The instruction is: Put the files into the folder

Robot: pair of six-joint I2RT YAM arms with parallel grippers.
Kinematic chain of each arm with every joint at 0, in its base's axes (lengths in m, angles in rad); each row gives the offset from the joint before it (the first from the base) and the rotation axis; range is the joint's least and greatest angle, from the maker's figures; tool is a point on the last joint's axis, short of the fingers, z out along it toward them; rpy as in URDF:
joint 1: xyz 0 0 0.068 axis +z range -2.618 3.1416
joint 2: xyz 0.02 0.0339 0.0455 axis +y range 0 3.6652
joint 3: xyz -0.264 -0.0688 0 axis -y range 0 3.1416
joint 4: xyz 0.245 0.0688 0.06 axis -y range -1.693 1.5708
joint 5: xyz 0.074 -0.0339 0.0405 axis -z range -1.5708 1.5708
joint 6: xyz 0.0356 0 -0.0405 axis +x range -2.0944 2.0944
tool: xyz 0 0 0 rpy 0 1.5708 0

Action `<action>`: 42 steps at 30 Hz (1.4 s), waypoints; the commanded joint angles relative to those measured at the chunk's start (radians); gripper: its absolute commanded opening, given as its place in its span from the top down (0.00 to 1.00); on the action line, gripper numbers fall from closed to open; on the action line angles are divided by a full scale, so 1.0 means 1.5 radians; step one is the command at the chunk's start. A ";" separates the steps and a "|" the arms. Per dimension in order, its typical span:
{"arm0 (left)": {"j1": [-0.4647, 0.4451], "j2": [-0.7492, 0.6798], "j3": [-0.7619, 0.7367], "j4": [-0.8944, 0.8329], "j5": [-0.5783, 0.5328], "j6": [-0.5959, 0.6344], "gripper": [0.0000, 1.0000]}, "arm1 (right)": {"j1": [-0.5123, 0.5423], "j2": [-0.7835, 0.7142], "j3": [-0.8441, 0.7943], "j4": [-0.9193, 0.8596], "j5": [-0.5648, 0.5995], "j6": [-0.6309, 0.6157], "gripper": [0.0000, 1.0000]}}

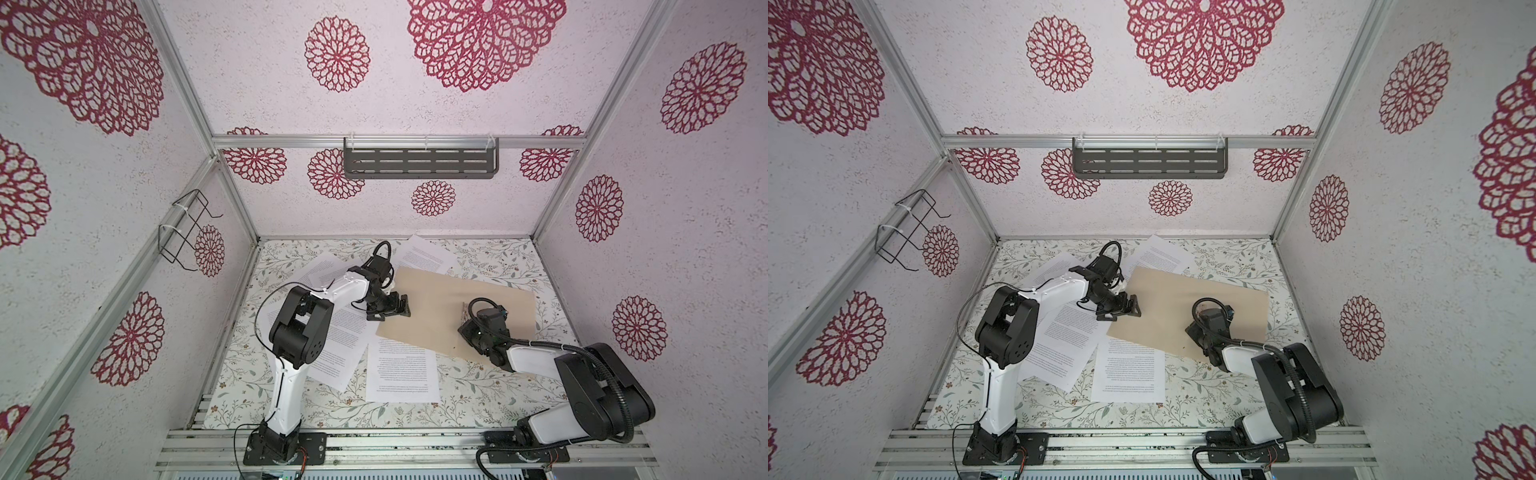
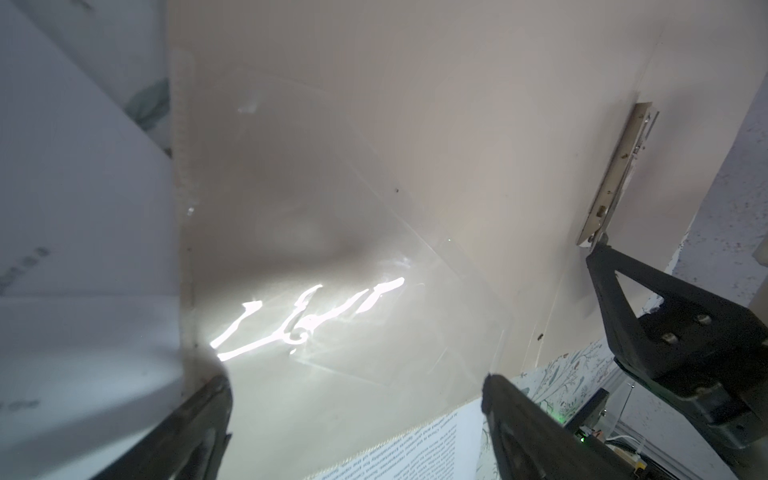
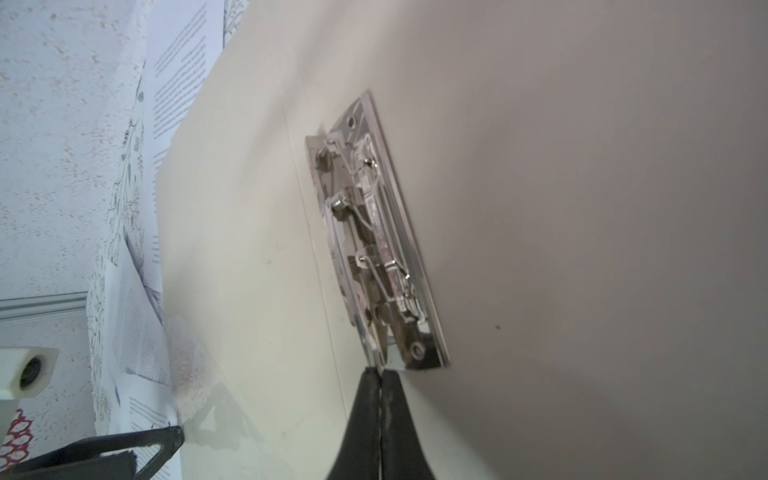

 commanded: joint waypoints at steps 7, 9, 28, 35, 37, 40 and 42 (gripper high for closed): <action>-0.034 -0.008 0.072 -0.004 0.036 -0.005 0.03 | 0.020 0.076 0.022 -0.003 -0.027 -0.014 1.00; -0.035 0.005 0.079 -0.006 0.039 -0.007 0.03 | 0.023 0.082 0.024 0.004 -0.031 -0.016 1.00; -0.014 0.052 -0.031 0.004 -0.027 -0.026 0.02 | 0.016 0.120 0.039 -0.011 -0.071 -0.067 1.00; -0.001 0.044 -0.066 0.004 -0.039 -0.026 0.03 | 0.013 0.128 0.033 -0.047 -0.042 -0.092 1.00; 0.000 0.042 -0.073 0.006 -0.043 -0.025 0.03 | 0.013 0.131 0.034 -0.066 -0.028 -0.097 1.00; 0.002 0.045 -0.082 0.003 -0.051 -0.025 0.03 | 0.013 0.139 0.040 -0.091 -0.011 -0.103 1.00; 0.002 0.047 -0.087 0.003 -0.055 -0.025 0.03 | 0.013 0.146 0.039 -0.100 -0.002 -0.104 1.00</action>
